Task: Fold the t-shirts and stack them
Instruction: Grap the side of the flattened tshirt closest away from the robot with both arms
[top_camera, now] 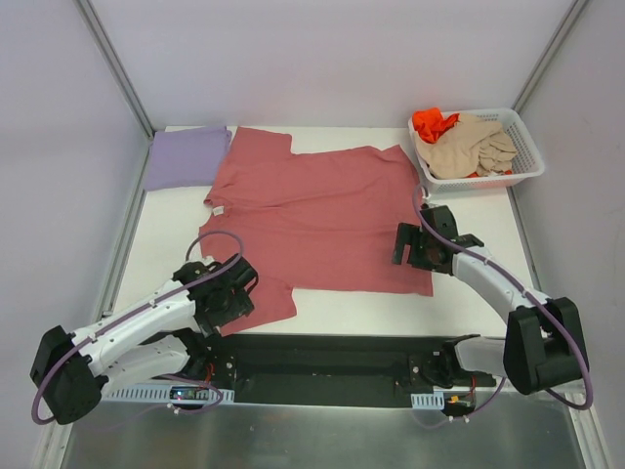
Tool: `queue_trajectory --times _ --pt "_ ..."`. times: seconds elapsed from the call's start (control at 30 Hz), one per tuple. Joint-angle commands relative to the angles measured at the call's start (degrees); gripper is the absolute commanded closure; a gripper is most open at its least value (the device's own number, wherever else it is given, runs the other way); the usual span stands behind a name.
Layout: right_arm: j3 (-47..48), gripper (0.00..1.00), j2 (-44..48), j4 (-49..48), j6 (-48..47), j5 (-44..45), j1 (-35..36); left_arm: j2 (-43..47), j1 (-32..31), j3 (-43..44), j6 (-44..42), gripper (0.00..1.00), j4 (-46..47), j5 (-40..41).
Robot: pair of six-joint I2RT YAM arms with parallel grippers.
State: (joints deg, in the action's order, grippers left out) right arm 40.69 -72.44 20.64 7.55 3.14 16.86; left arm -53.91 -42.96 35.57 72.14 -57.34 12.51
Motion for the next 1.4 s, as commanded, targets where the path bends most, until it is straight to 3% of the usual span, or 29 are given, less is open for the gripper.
queue_trajectory --times 0.0,0.17,0.4,0.6,0.73,0.87,1.07,1.27,1.37 --pt "-0.1 0.03 3.5 0.7 1.6 2.3 0.3 -2.2 -2.9 -1.3 14.5 0.28 -7.0 4.8" --pt "-0.5 0.03 4.1 0.1 0.4 3.5 0.4 -5.5 -2.9 -2.8 19.5 0.51 -5.5 7.7" --pt "-1.3 0.03 2.9 -0.3 0.0 2.2 0.3 2.0 -3.1 -8.3 21.5 0.47 3.0 11.0" --pt "-1.8 0.03 3.1 0.4 0.8 2.9 0.4 4.0 -3.1 -12.5 24.1 0.53 3.8 6.9" --pt "-1.9 0.03 3.2 1.4 1.4 4.5 0.3 1.8 -3.1 -12.3 23.7 0.72 5.5 8.1" --pt "-1.8 0.03 5.2 4.0 3.4 7.0 0.2 -0.5 -3.1 -10.5 22.4 1.0 6.6 8.9" --pt "-3.3 0.03 13.4 12.2 10.9 15.0 -0.5 0.7 -3.1 -6.7 16.4 1.0 6.5 10.3" --pt "-10.9 0.01 21.3 14.4 18.1 12.3 -2.2 2.6 -3.0 -3.8 10.7 1.0 6.6 11.6" --pt "-13.4 0.09 21.8 12.5 20.7 11.9 -2.4 2.8 -3.0 -2.4 8.5 1.0 6.7 13.1"
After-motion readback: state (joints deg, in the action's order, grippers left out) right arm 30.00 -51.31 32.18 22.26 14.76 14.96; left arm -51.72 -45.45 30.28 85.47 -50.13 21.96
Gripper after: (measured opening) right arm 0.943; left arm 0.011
